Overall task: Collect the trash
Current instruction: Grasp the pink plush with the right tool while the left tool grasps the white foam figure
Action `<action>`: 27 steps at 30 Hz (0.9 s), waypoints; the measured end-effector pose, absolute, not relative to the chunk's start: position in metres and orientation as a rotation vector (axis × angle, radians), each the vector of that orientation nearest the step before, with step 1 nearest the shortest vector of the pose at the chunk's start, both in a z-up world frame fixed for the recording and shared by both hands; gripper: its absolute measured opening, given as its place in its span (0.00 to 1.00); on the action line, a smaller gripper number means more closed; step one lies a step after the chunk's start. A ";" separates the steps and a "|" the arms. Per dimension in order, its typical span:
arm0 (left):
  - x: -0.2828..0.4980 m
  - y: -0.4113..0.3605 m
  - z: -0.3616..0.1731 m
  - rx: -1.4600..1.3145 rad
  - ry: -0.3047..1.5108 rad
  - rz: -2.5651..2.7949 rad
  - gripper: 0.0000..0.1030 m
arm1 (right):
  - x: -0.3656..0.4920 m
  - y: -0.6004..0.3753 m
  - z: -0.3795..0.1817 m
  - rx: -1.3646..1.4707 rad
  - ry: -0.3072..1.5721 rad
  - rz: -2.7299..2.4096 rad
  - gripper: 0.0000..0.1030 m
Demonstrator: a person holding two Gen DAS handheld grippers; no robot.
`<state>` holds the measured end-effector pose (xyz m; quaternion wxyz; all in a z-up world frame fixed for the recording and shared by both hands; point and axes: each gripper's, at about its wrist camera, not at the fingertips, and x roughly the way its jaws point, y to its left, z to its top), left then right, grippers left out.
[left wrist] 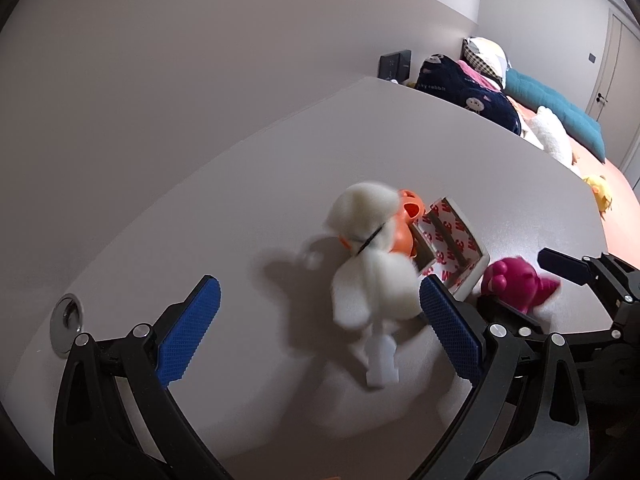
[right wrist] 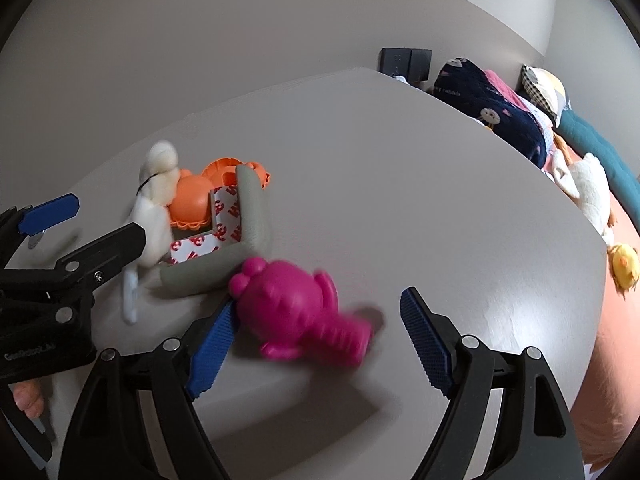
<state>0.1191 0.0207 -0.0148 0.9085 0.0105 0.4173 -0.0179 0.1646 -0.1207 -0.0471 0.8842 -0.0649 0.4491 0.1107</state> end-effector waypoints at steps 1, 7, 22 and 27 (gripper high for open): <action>0.121 0.020 -0.016 0.021 0.864 -0.042 0.94 | 0.166 -0.120 -0.048 -0.143 0.930 0.237 0.79; 0.132 0.021 -0.026 -0.002 0.896 -0.070 0.83 | 0.175 -0.128 -0.049 -0.123 0.937 0.261 0.39; 0.125 0.030 -0.038 -0.069 0.927 -0.081 0.20 | 0.167 -0.153 -0.047 0.010 0.949 0.264 0.39; 0.111 0.028 -0.028 -0.043 0.897 -0.068 0.17 | 0.156 -0.160 -0.040 0.035 0.933 0.257 0.39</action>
